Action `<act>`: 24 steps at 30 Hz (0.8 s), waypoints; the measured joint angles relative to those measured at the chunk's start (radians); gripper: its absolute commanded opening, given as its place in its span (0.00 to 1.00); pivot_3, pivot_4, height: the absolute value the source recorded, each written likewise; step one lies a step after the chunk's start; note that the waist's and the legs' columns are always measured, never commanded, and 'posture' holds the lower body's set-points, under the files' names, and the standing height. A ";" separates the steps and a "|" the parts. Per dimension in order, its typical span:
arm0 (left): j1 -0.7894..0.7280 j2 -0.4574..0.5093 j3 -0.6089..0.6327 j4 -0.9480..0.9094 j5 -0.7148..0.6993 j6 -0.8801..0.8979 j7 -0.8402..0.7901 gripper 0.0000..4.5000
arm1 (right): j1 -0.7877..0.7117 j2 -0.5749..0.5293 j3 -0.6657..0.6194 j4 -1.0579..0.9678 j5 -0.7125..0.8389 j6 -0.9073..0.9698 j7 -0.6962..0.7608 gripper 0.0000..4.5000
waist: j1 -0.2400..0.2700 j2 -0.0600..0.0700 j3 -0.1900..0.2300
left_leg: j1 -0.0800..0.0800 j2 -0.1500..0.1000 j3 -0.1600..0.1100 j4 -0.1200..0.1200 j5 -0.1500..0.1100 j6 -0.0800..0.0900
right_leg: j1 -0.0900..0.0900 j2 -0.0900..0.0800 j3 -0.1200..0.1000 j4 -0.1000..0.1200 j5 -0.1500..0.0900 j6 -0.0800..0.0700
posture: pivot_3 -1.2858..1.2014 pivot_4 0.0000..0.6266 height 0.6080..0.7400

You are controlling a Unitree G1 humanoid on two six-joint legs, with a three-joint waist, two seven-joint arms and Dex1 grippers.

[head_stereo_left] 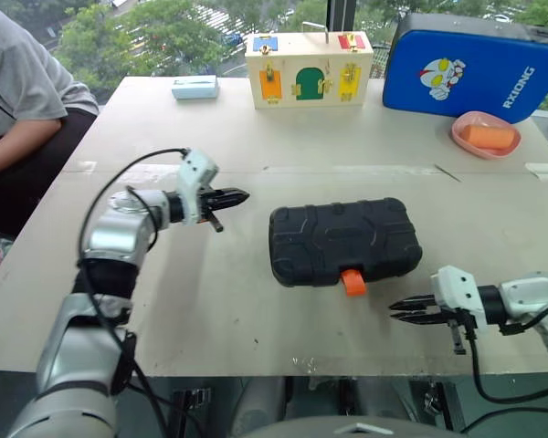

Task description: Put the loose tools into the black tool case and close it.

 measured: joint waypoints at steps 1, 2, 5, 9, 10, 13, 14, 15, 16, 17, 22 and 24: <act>-0.026 -0.019 -0.017 0.047 0.024 -0.032 -0.009 0.02 | -0.015 0.014 0.012 0.017 -0.019 -0.005 -0.009 0.00 | -0.002 0.000 0.000 | 0.000 0.000 0.000 0.001 0.000 0.000 | 0.000 0.000 0.000 0.000 0.000 0.000 | 0.52 0.24 0.96; -0.055 -0.044 -0.031 0.098 0.048 -0.065 -0.018 0.02 | -0.031 0.032 0.021 0.035 -0.038 -0.009 -0.020 0.00 | -0.002 -0.001 0.000 | -0.001 0.000 0.000 0.002 0.000 0.000 | 0.000 0.000 0.000 0.000 0.000 0.000 | 0.52 0.24 0.96; -0.110 -0.111 -0.072 0.205 0.104 -0.161 -0.083 0.02 | -0.087 0.084 0.032 0.084 -0.098 -0.022 -0.071 0.00 | -0.009 -0.001 0.001 | -0.002 0.000 0.000 0.003 0.000 0.000 | -0.001 0.000 0.000 0.001 0.000 0.000 | 0.52 0.24 0.96; -0.103 -0.130 -0.111 0.198 0.144 -0.219 -0.190 0.02 | -0.132 0.119 0.052 0.134 -0.168 -0.029 -0.113 0.00 | -0.021 -0.001 0.001 | -0.002 0.000 -0.001 0.002 0.000 0.000 | -0.001 0.001 -0.001 0.001 0.000 0.000 | 0.52 0.24 0.96; -0.082 -0.120 -0.115 0.163 0.144 -0.214 -0.210 0.02 | -0.137 0.126 0.052 0.147 -0.169 -0.035 -0.116 0.00 | -0.025 -0.001 0.001 | -0.002 0.000 -0.001 0.002 0.000 0.000 | -0.002 0.000 0.001 0.001 0.000 0.000 | 0.52 0.24 0.96; 0.027 -0.061 -0.117 -0.043 0.138 -0.135 -0.279 0.02 | -0.192 0.148 0.037 0.215 -0.191 -0.024 -0.156 0.00 | -0.042 -0.001 0.001 | 0.000 0.000 0.000 0.002 0.000 0.000 | 0.000 -0.003 0.004 0.002 0.000 0.001 | 0.52 0.24 0.96; 0.049 -0.057 -0.125 -0.083 0.134 -0.118 -0.300 0.02 | -0.202 0.151 0.020 0.235 -0.198 -0.021 -0.177 0.00 | -0.042 -0.001 0.001 | 0.001 -0.001 0.000 0.003 0.000 0.000 | 0.000 -0.004 0.004 0.002 0.000 0.001 | 0.52 0.24 0.96; 0.102 -0.058 -0.141 -0.177 0.116 -0.077 -0.326 0.02 | -0.235 0.158 0.001 0.278 -0.213 -0.008 -0.214 0.00 | -0.038 -0.001 0.001 | 0.000 -0.001 0.000 0.004 0.000 0.000 | 0.000 -0.004 0.004 0.002 0.001 0.002 | 0.52 0.24 0.96; 0.145 -0.064 -0.162 -0.246 0.098 -0.044 -0.344 0.02 | -0.251 0.163 -0.021 0.304 -0.221 0.000 -0.240 0.00 | -0.031 0.000 0.001 | 0.000 -0.001 0.000 0.004 0.000 0.000 | 0.000 -0.004 0.004 0.002 0.001 0.002 | 0.52 0.24 0.96; 0.180 -0.074 -0.169 -0.302 0.081 -0.014 -0.345 0.02 | -0.264 0.167 -0.032 0.321 -0.223 0.006 -0.254 0.00 | -0.024 0.000 0.001 | -0.001 -0.001 -0.001 0.004 0.000 0.000 | -0.001 -0.004 0.004 0.002 0.001 0.002 | 0.52 0.24 0.96; 0.251 -0.082 -0.142 -0.492 0.018 0.111 -0.287 0.02 | -0.283 0.173 -0.077 0.342 -0.200 0.018 -0.268 0.00 | -0.020 0.000 0.001 | -0.017 0.000 -0.005 0.009 0.000 -0.001 | -0.016 -0.002 0.003 0.008 0.001 0.001 | 0.52 0.24 0.96; 0.250 -0.072 -0.107 -0.519 -0.008 0.141 -0.265 0.02 | -0.274 0.165 -0.104 0.333 -0.176 0.029 -0.254 0.00 | -0.020 0.000 0.001 | -0.016 0.000 -0.003 0.010 0.000 0.000 | -0.016 -0.003 0.002 0.008 0.001 0.001 | 0.52 0.24 0.96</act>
